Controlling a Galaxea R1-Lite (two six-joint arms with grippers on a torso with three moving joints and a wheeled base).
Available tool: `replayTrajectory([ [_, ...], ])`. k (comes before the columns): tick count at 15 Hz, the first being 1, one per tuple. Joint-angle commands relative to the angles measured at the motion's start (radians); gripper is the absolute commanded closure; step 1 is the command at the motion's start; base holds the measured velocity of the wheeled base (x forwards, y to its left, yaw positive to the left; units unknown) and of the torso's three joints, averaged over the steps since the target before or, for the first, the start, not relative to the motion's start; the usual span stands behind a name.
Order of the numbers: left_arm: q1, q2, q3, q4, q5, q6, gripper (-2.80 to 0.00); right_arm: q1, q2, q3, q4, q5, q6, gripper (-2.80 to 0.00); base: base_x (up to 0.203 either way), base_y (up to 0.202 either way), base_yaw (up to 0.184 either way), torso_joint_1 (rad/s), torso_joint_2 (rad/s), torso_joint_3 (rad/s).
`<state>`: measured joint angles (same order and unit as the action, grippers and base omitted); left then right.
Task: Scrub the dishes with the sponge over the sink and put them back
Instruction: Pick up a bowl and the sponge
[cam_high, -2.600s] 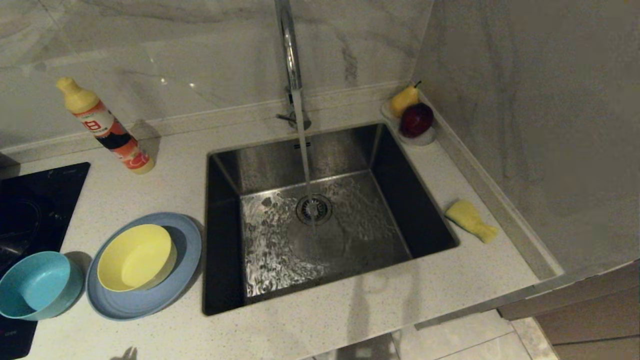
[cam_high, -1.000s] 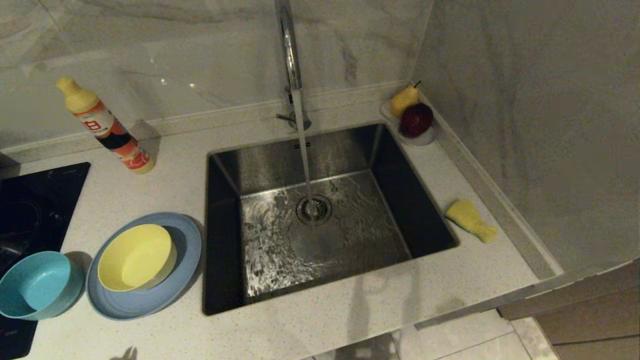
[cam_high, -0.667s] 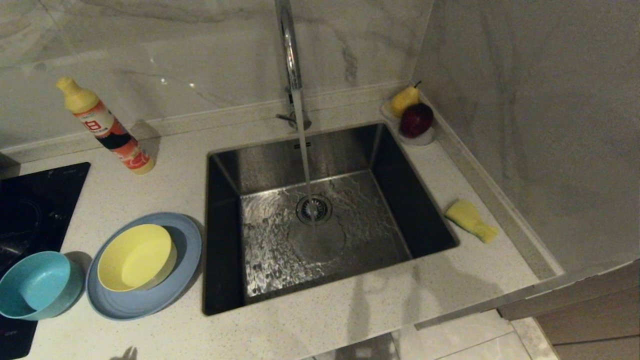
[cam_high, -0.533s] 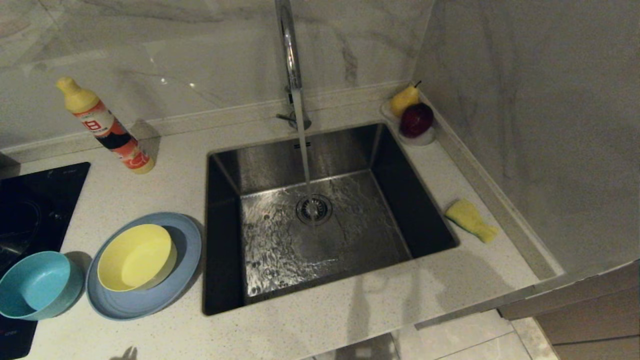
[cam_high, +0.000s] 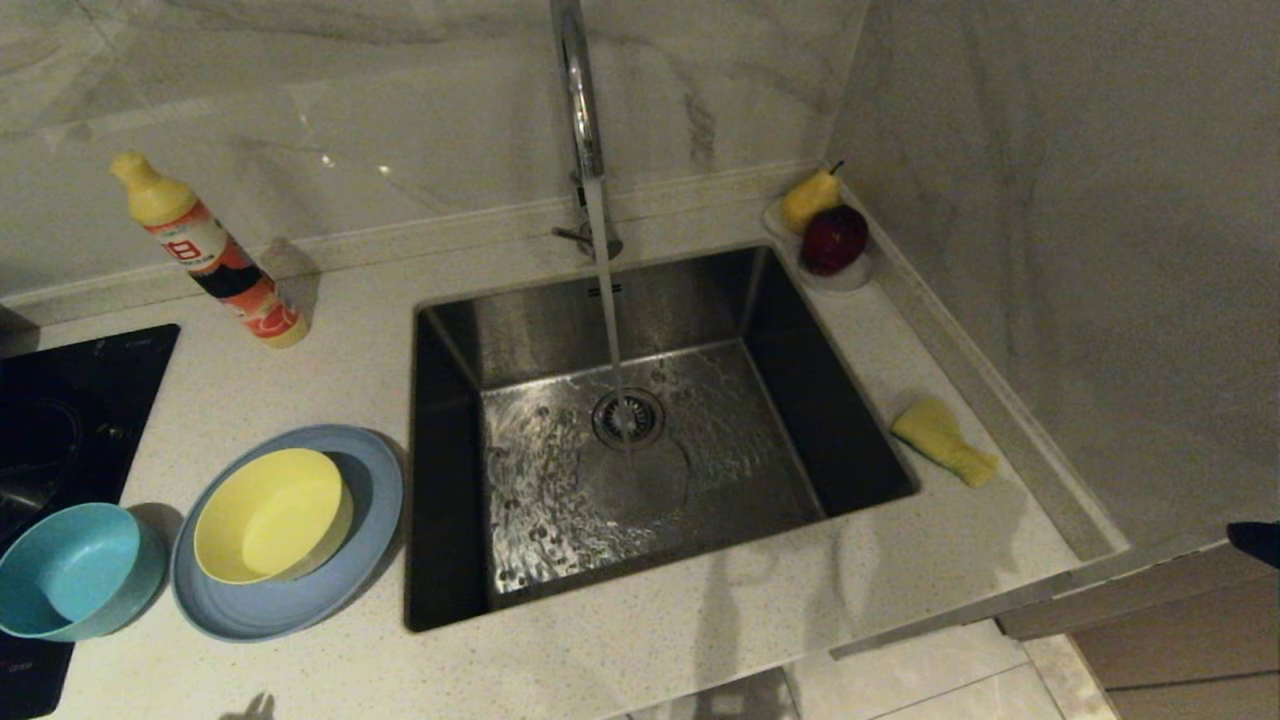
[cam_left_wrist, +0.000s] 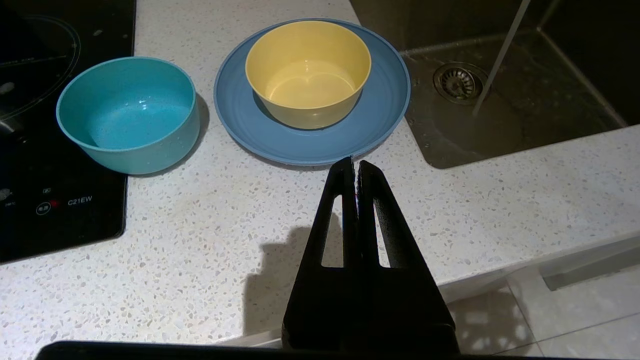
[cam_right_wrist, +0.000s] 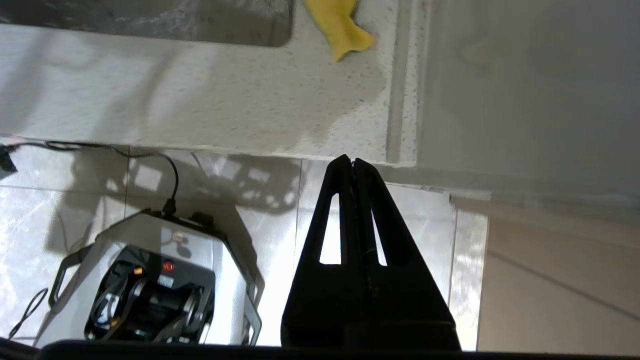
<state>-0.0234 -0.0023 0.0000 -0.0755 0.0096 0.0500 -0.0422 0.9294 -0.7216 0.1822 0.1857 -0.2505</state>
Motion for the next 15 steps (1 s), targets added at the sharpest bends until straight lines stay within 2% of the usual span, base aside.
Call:
replayTrajectory([
  [1, 0.0, -0.001, 0.032, -0.001, 0.001, -0.001, 0.0, 0.014, 0.13, -0.034, 0.0, -0.012, 0.003, 0.0, 0.0, 0.0, 0.0, 0.0, 0.0, 0.0],
  [4, 0.0, -0.001, 0.032, -0.001, 0.001, -0.001, 0.0, 0.084, 0.22, -0.048, -0.002, -0.073, 0.007, 0.0, 0.0, 0.0, 0.0, 0.0, 0.0, 0.0],
  [8, 0.0, -0.001, 0.032, -0.001, 0.001, -0.001, 0.0, 0.138, 0.29, -0.057, -0.01, -0.104, 0.025, 0.0, 0.0, 0.0, 0.0, 0.0, 0.0, 0.0],
  [9, 0.0, -0.001, 0.031, -0.001, 0.001, -0.001, 0.0, 0.161, 0.308, -0.066, -0.015, -0.13, 0.046, -2.8, 0.0, 0.0, 0.0, 0.0, 0.0, 0.0],
  [11, 0.0, -0.001, 0.031, -0.001, 0.001, -0.001, 0.0, 0.182, 0.345, -0.06, -0.051, -0.143, 0.077, -2.8, 0.0, 0.0, 0.0, 0.0, 0.0, 0.0],
  [15, -0.001, -0.001, 0.032, -0.001, 0.001, -0.001, 0.0, 0.198, 0.438, -0.061, -0.146, -0.154, 0.074, -2.8, 0.0, 0.0, 0.0, 0.0, 0.0, 0.0],
])
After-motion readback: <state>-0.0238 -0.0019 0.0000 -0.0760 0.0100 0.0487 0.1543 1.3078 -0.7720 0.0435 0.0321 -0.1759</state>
